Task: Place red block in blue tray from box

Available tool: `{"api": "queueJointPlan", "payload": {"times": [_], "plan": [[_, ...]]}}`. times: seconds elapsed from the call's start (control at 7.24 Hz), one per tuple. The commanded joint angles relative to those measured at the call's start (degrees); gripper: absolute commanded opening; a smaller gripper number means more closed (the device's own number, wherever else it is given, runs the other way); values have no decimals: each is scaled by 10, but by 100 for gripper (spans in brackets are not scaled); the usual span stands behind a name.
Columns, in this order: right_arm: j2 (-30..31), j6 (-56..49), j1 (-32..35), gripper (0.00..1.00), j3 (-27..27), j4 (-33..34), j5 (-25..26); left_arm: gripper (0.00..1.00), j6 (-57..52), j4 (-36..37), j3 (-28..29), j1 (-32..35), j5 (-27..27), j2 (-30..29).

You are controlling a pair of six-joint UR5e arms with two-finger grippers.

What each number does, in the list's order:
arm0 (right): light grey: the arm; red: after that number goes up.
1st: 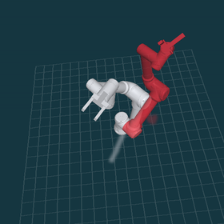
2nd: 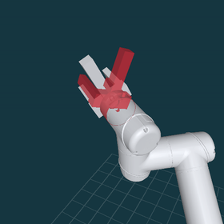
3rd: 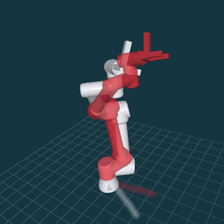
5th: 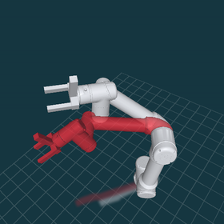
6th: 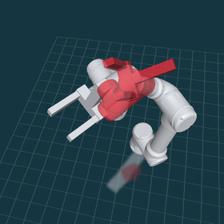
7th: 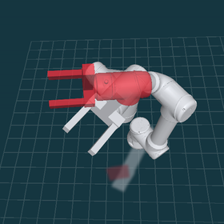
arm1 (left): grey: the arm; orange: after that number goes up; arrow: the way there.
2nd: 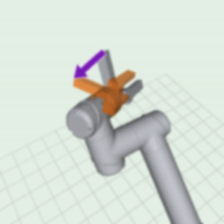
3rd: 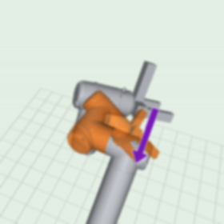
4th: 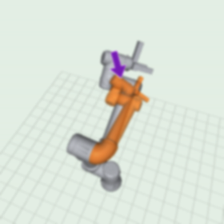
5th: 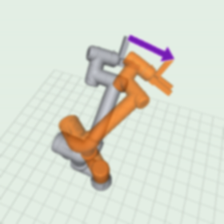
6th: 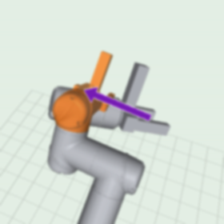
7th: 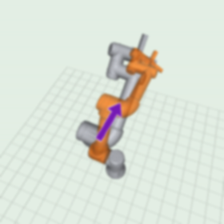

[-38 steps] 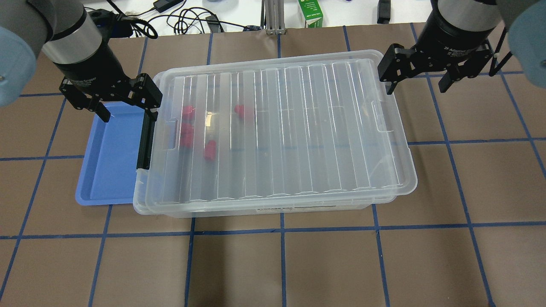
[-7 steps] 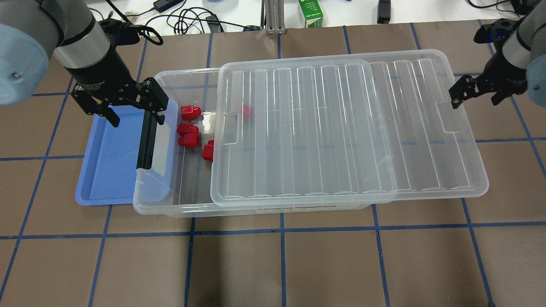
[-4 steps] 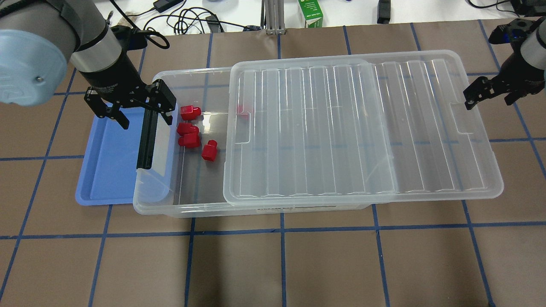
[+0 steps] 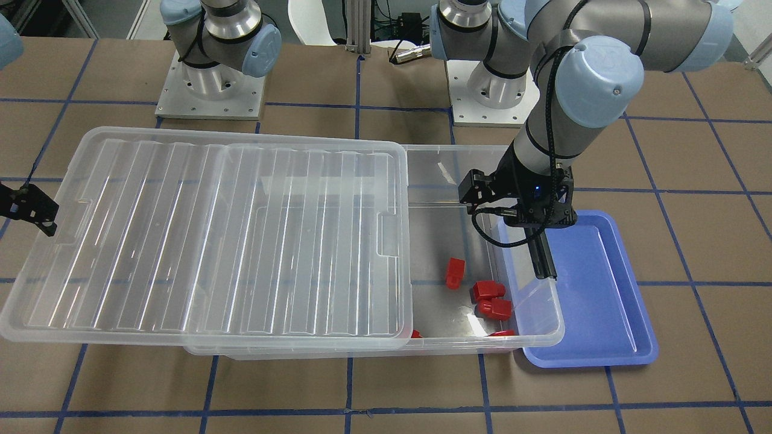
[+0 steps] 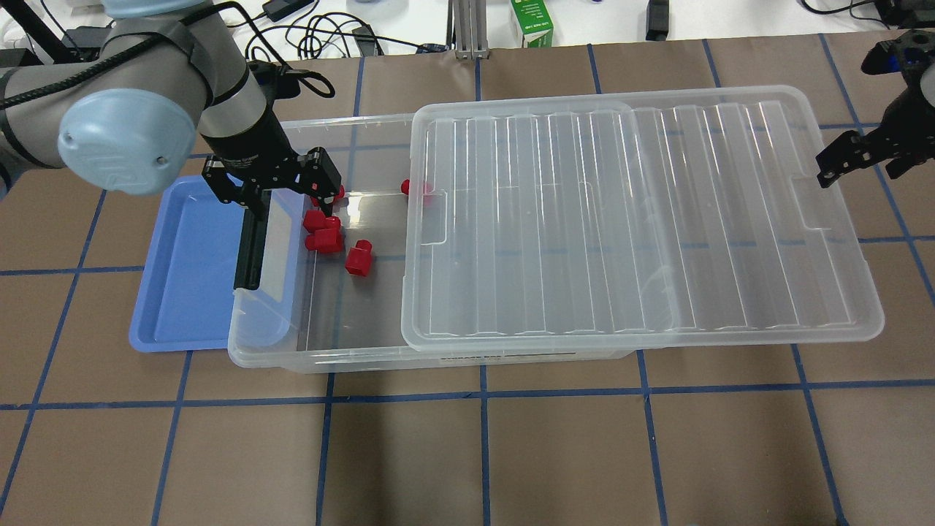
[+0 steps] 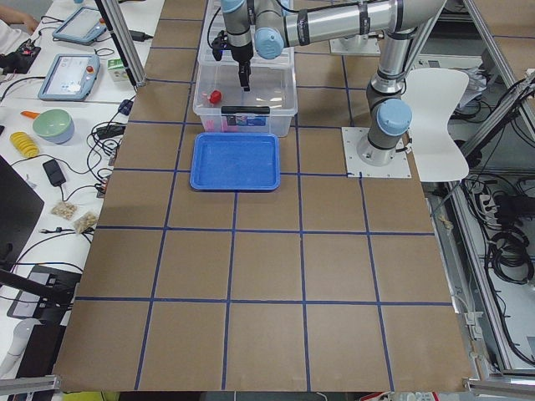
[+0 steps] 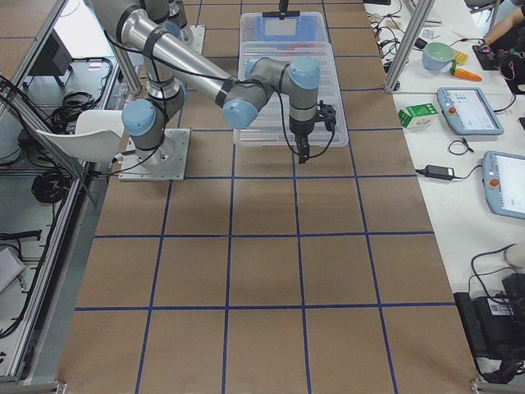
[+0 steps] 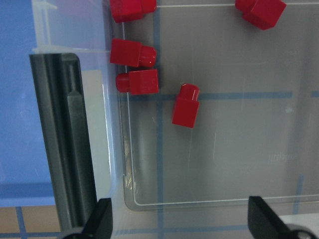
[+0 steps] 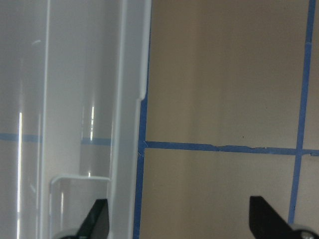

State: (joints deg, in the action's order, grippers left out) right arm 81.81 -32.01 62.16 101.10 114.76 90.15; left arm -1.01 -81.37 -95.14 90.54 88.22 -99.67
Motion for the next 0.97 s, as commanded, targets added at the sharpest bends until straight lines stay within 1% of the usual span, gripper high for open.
{"api": "queueJointPlan", "payload": {"times": [0.0, 0.14, 0.28, 0.41, 0.55, 0.69, 0.83], "plan": [[9, 5, 5, 100, -19, -26, 0, 84, -28, 4, 0, 1, 1, -16], [21, 12, 9, 100, -67, -104, -1, 83, -56, 31, -2, 1, -1, -28], [33, 19, 14, 100, -121, -187, -1, 83, -57, 40, -11, 1, 0, -39], [48, 25, 15, 100, -165, -251, -1, 83, -58, 79, -27, 1, -2, -46], [64, 41, 15, 100, -181, -292, 0, 82, -69, 107, -49, 1, -2, -50], [67, 45, 16, 100, -179, -292, 6, 82, -72, 138, -71, 1, -2, -59], [67, 58, 25, 100, -179, -292, -1, 82, -73, 173, -91, 1, -2, -67]]}}
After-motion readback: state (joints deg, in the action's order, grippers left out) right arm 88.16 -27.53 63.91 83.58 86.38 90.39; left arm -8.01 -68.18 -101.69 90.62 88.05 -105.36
